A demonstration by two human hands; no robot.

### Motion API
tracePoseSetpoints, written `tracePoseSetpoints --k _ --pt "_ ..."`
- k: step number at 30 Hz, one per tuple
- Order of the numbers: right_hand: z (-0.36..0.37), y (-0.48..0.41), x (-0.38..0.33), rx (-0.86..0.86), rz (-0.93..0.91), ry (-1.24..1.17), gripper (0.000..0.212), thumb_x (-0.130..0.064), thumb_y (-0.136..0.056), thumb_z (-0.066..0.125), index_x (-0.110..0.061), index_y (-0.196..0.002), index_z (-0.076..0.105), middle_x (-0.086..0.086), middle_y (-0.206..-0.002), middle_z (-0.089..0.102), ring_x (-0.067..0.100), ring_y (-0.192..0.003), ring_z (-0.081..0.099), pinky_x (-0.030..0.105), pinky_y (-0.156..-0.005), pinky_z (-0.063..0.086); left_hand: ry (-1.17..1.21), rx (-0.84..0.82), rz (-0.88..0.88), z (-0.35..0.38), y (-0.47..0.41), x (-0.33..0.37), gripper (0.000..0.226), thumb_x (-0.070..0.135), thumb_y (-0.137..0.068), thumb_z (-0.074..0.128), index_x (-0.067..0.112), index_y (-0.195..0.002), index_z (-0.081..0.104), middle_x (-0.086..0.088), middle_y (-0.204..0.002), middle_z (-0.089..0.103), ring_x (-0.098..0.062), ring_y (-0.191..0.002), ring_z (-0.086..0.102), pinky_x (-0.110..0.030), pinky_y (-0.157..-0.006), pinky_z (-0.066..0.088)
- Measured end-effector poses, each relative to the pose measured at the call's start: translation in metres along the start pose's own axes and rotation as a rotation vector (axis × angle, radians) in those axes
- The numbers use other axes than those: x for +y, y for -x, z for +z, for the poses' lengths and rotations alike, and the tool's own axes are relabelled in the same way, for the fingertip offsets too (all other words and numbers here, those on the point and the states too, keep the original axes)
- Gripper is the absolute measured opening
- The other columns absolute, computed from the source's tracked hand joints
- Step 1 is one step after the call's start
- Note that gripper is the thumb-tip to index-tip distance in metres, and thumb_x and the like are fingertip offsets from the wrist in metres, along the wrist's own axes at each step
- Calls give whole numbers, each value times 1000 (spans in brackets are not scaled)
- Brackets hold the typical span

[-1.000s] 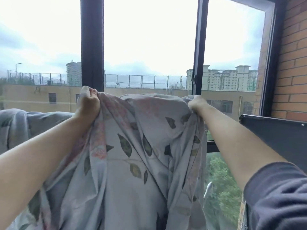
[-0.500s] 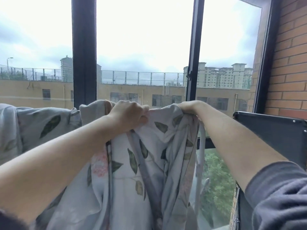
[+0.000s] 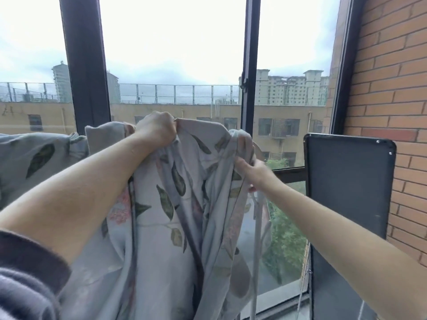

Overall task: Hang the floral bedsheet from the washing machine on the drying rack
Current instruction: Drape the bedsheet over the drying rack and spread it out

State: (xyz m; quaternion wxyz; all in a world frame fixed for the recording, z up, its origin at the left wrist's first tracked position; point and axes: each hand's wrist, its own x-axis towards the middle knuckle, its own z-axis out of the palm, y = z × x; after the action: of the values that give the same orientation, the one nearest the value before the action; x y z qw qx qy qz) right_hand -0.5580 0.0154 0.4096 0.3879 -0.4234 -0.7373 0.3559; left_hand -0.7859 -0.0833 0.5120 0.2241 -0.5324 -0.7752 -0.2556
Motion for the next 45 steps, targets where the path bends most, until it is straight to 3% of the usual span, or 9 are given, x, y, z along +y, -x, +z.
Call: tracePoseSetpoints --k 8,13,16,19,23,26,35,41,45 --pt "11 5 -1 152 -59 -319 22 -22 -98 46 -13 -109 63 8 -103 68 24 -95 63 39 -89 53 134 127 19 1 4 -4 28 21 -98 40 6 -102 64 -23 -108 63 -38 -100 57 -39 -80 44" --pt "-30 -31 -69 224 -209 9 31 -30 -102 40 -14 -113 64 2 -100 64 17 -88 58 23 -69 47 130 97 339 -5 24 -5 42 48 -90 55 17 -118 47 4 -110 52 -19 -89 56 -37 -72 48" --pt "-38 -54 -88 115 -229 282 34 -31 -100 44 -19 -71 56 -4 -71 54 11 -67 48 20 -54 35 -129 187 469 -2 34 -7 21 37 -91 58 17 -96 53 1 -92 59 -24 -76 58 -31 -61 37" --pt "-42 -71 -104 85 -283 423 44 -37 -96 51 -20 -55 48 -5 -73 63 10 -65 50 22 -57 39 142 332 376 -15 20 -17 13 23 -93 57 12 -86 55 -13 -74 63 -32 -68 61 -39 -61 48" --pt "-46 -89 -123 12 -283 498 34 -43 -96 48 -18 -98 71 2 -125 63 16 -92 55 29 -80 45 292 420 166 -34 -5 -34 14 22 -94 50 11 -92 59 -18 -83 65 -35 -79 60 -44 -73 50" --pt "-33 -95 -108 -98 -122 654 66 -61 -93 38 -13 -138 48 9 -144 46 28 -123 48 33 -100 38 139 223 70 -24 -7 -40 20 34 -95 50 17 -102 57 -14 -101 67 -34 -93 60 -45 -83 49" --pt "-16 -79 -68 131 -266 634 60 -53 -99 20 -10 -121 57 14 -135 51 31 -124 46 43 -100 37 -279 207 108 -11 32 -48 39 42 -100 28 13 -111 50 -21 -101 65 -37 -91 61 -39 -73 37" --pt "14 -3 -2 370 -461 397 65 -43 -93 49 -20 -148 21 10 -153 25 30 -138 29 50 -108 34 -314 255 200 13 68 -52 55 46 -86 23 10 -120 44 -16 -118 55 -36 -113 47 -58 -105 24" --pt "58 45 47 189 -91 106 91 -45 -87 61 -23 -152 2 5 -156 21 27 -139 29 42 -112 31 -301 196 218 28 106 -48 79 48 -80 46 12 -146 24 -13 -154 20 -33 -144 9 -62 -112 0"
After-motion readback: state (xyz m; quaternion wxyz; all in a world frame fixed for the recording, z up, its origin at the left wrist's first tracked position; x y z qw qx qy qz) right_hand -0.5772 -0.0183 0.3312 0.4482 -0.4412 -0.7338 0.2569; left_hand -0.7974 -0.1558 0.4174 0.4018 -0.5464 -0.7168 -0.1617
